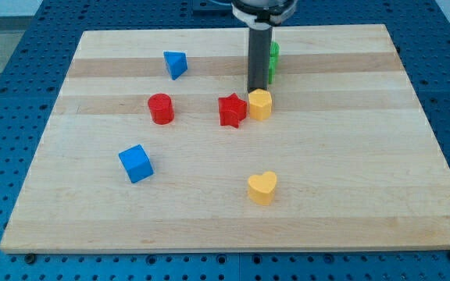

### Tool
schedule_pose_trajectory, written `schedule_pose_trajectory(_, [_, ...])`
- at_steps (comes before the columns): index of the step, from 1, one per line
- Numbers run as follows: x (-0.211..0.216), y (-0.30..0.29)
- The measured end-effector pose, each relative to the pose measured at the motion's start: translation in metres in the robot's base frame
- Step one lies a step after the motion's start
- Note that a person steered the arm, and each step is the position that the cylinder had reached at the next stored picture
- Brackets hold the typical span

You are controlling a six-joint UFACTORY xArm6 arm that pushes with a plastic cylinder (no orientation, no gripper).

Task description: Move the yellow hexagon to the yellow heart

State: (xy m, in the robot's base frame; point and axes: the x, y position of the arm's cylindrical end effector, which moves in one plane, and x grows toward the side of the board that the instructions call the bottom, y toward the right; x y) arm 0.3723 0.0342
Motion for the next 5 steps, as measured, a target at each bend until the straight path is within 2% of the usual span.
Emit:
schedule_pose_trajectory(4, [0.097,0.032])
schedule_pose_trajectory(5, [0.098,0.019])
